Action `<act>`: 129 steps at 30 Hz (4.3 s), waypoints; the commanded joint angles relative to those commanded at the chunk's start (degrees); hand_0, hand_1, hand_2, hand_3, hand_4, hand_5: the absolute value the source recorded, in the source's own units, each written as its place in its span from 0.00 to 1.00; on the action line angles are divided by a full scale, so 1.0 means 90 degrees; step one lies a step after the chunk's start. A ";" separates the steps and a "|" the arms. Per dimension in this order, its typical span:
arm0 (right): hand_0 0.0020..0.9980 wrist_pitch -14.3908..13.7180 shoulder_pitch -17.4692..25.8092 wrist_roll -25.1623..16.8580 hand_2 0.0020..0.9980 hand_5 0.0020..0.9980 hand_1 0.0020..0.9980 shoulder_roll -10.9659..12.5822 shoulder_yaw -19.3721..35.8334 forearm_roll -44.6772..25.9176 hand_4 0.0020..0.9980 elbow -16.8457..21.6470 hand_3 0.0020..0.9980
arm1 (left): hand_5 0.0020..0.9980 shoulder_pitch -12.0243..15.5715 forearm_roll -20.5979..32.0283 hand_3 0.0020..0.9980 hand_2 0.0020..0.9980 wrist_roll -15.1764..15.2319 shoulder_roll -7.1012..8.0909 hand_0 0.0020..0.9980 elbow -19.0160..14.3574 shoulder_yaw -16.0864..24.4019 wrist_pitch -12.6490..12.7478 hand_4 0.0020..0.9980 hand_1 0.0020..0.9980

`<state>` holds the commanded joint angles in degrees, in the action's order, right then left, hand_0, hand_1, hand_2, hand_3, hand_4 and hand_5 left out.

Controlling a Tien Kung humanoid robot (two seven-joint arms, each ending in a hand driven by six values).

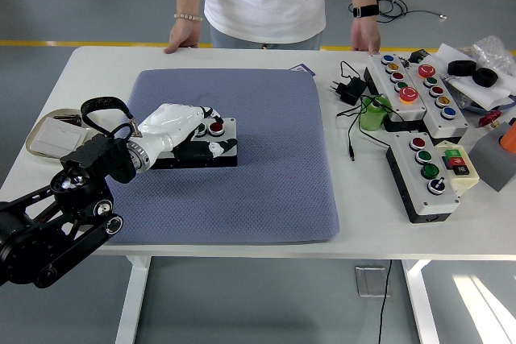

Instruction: Pick up the button,place it on the desk,press the button,press the button

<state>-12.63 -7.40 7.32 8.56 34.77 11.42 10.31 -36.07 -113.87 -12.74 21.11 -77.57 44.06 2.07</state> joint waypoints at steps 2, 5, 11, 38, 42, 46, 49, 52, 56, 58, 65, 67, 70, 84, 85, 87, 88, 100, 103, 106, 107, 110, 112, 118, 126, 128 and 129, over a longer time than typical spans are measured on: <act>0.79 0.0003 0.0000 -0.0004 0.82 0.48 0.80 0.0002 -0.0005 -0.0011 0.41 0.0000 0.75 | 1.00 0.0008 0.0014 0.77 0.08 0.0021 0.0013 0.01 -0.0084 0.0102 0.0063 0.78 0.00; 0.79 0.0004 -0.0001 -0.0007 0.82 0.48 0.80 0.0005 0.0002 -0.0003 0.41 0.0000 0.75 | 1.00 0.0051 0.0077 0.77 0.08 0.0068 0.0038 0.01 -0.0292 0.0347 0.0229 0.78 0.00; 0.79 0.0008 0.0001 -0.0009 0.82 0.48 0.80 0.0009 0.0010 0.0011 0.41 0.0000 0.75 | 1.00 0.0190 0.0586 0.85 0.32 0.0253 0.0035 0.24 -0.0396 0.0894 0.1139 0.78 0.28; 0.79 -0.0007 0.0003 0.0011 0.82 0.48 0.80 -0.0009 0.0066 0.0072 0.41 0.0000 0.75 | 1.00 0.0806 0.7044 1.00 1.00 0.1805 -0.0057 0.88 0.0333 0.2097 0.2099 0.74 0.92; 0.79 -0.0008 -0.0004 0.0012 0.82 0.48 0.80 -0.0011 0.0065 0.0072 0.41 0.0000 0.75 | 1.00 0.0843 0.7956 1.00 1.00 0.2110 -0.0080 0.88 0.0407 0.2140 0.2044 0.71 0.92; 0.79 -0.0007 -0.0010 0.0009 0.82 0.48 0.80 -0.0010 0.0053 0.0051 0.41 0.0000 0.75 | 1.00 0.0875 0.8777 0.99 0.98 0.2225 -0.0078 0.88 0.0467 0.2189 0.2049 0.69 0.91; 0.79 -0.0007 0.0001 0.0010 0.82 0.48 0.80 -0.0013 0.0040 0.0036 0.41 0.0000 0.75 | 1.00 0.0884 0.8829 0.99 0.98 0.2218 -0.0078 0.88 0.0500 0.2196 0.2052 0.69 0.91; 0.79 -0.0012 0.0000 0.0028 0.82 0.48 0.80 -0.0016 0.0073 0.0105 0.41 0.0000 0.75 | 1.00 0.0918 0.8767 0.98 0.98 0.2177 -0.0095 0.87 0.0502 0.2252 0.2017 0.69 0.91; 0.79 -0.0022 0.0001 0.0036 0.82 0.48 0.80 -0.0016 0.0119 0.0176 0.41 0.0000 0.75 | 1.00 0.1100 0.8565 0.98 0.98 0.2074 -0.0172 0.87 0.0519 0.2546 0.1913 0.69 0.91; 0.79 -0.0023 0.0005 0.0021 0.82 0.48 0.80 -0.0012 0.0106 0.0127 0.41 0.0000 0.75 | 1.00 0.1175 0.8532 0.97 0.96 0.2047 -0.0187 0.87 0.0534 0.2652 0.1885 0.68 0.90; 0.79 -0.0041 -0.0014 0.0014 0.82 0.48 0.80 0.0002 0.0175 0.0176 0.41 0.0000 0.75 | 1.00 0.1309 0.8445 0.95 0.94 0.1952 -0.0196 0.86 0.0527 0.2887 0.1745 0.67 0.89; 0.79 -0.0043 -0.0026 0.0012 0.82 0.48 0.80 0.0007 0.0172 0.0189 0.41 0.0000 0.75 | 1.00 0.1321 0.8381 0.95 0.94 0.1927 -0.0202 0.86 0.0519 0.2931 0.1707 0.67 0.89; 0.79 -0.0047 -0.0039 0.0006 0.82 0.48 0.80 0.0012 0.0167 0.0167 0.41 0.0000 0.75 | 1.00 0.1335 0.8221 0.90 0.92 0.1889 -0.0190 0.86 0.0502 0.2944 0.1628 0.66 0.88; 0.79 -0.0038 -0.0023 0.0008 0.82 0.48 0.80 0.0028 0.0153 0.0195 0.41 0.0000 0.75 | 1.00 0.1471 0.8200 0.90 0.92 0.1904 -0.0148 0.86 0.0496 0.2946 0.1638 0.66 0.88; 0.79 -0.0036 -0.0028 0.0002 0.82 0.48 0.80 0.0027 0.0141 0.0180 0.41 0.0000 0.75 | 1.00 0.1468 0.8203 0.90 0.92 0.1910 -0.0146 0.86 0.0493 0.2955 0.1640 0.66 0.88; 0.79 -0.0035 -0.0039 -0.0006 0.82 0.48 0.80 0.0024 0.0128 0.0157 0.41 0.0000 0.75 | 1.00 0.1463 0.8214 0.90 0.92 0.1920 -0.0142 0.86 0.0489 0.2961 0.1652 0.66 0.88; 0.79 -0.0034 -0.0044 -0.0009 0.82 0.48 0.80 0.0023 0.0125 0.0149 0.41 0.0000 0.75 | 1.00 0.1462 0.8216 0.90 0.92 0.1922 -0.0139 0.86 0.0487 0.2963 0.1658 0.66 0.88; 0.79 -0.0024 -0.0091 -0.0004 0.82 0.48 0.80 0.0024 0.0112 0.0156 0.41 0.0000 0.75 | 1.00 0.1518 0.8210 0.90 0.92 0.1934 -0.0119 0.85 0.0468 0.2971 0.1697 0.66 0.87; 0.79 -0.0024 -0.0101 -0.0010 0.82 0.48 0.80 0.0021 0.0105 0.0141 0.41 0.0000 0.75 | 1.00 0.1508 0.8217 0.90 0.92 0.1936 -0.0112 0.85 0.0470 0.2961 0.1703 0.66 0.87; 0.79 -0.0023 -0.0106 -0.0017 0.82 0.48 0.80 0.0020 0.0100 0.0127 0.41 0.0000 0.75 | 1.00 0.1505 0.8222 0.90 0.92 0.1945 -0.0111 0.85 0.0472 0.2966 0.1724 0.66 0.87; 0.79 -0.0024 -0.0104 -0.0020 0.82 0.48 0.80 0.0020 0.0105 0.0124 0.41 0.0000 0.75 | 1.00 0.1510 0.8219 0.90 0.92 0.1945 -0.0108 0.85 0.0472 0.2966 0.1731 0.66 0.87; 0.79 -0.0027 -0.0095 -0.0018 0.82 0.48 0.80 0.0017 0.0122 0.0143 0.41 0.0000 0.75 | 1.00 0.1523 0.8221 0.90 0.92 0.1944 -0.0103 0.85 0.0476 0.2966 0.1737 0.66 0.87; 0.79 -0.0025 -0.0074 -0.0021 0.82 0.48 0.80 0.0017 0.0101 0.0104 0.41 0.0000 0.75 | 1.00 0.1525 0.8224 0.89 0.90 0.1947 -0.0108 0.83 0.0494 0.2961 0.1785 0.66 0.86; 0.79 -0.0023 -0.0059 -0.0004 0.82 0.48 0.80 0.0009 0.0137 0.0133 0.41 0.0000 0.75 | 1.00 0.1475 0.8098 0.89 0.88 0.1978 -0.0113 0.80 0.0470 0.2951 0.1854 0.66 0.84; 0.79 -0.0016 -0.0064 -0.0012 0.82 0.48 0.80 0.0006 0.0139 0.0134 0.41 0.0000 0.75 | 1.00 0.1538 0.8075 0.88 0.86 0.1969 -0.0077 0.79 0.0480 0.3060 0.1782 0.66 0.83; 0.79 -0.0016 -0.0061 -0.0016 0.82 0.48 0.80 0.0008 0.0145 0.0135 0.41 0.0000 0.75 | 1.00 0.1560 0.8085 0.88 0.86 0.1972 -0.0084 0.79 0.0498 0.3071 0.1727 0.66 0.83; 0.79 -0.0016 -0.0059 -0.0019 0.82 0.48 0.80 0.0010 0.0142 0.0128 0.41 0.0000 0.75 | 1.00 0.1563 0.8083 0.88 0.84 0.1970 -0.0090 0.78 0.0503 0.3073 0.1715 0.66 0.80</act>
<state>-12.77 -7.93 7.15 8.65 36.05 12.58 10.31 -22.00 -41.12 4.99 20.30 -73.04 71.72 17.51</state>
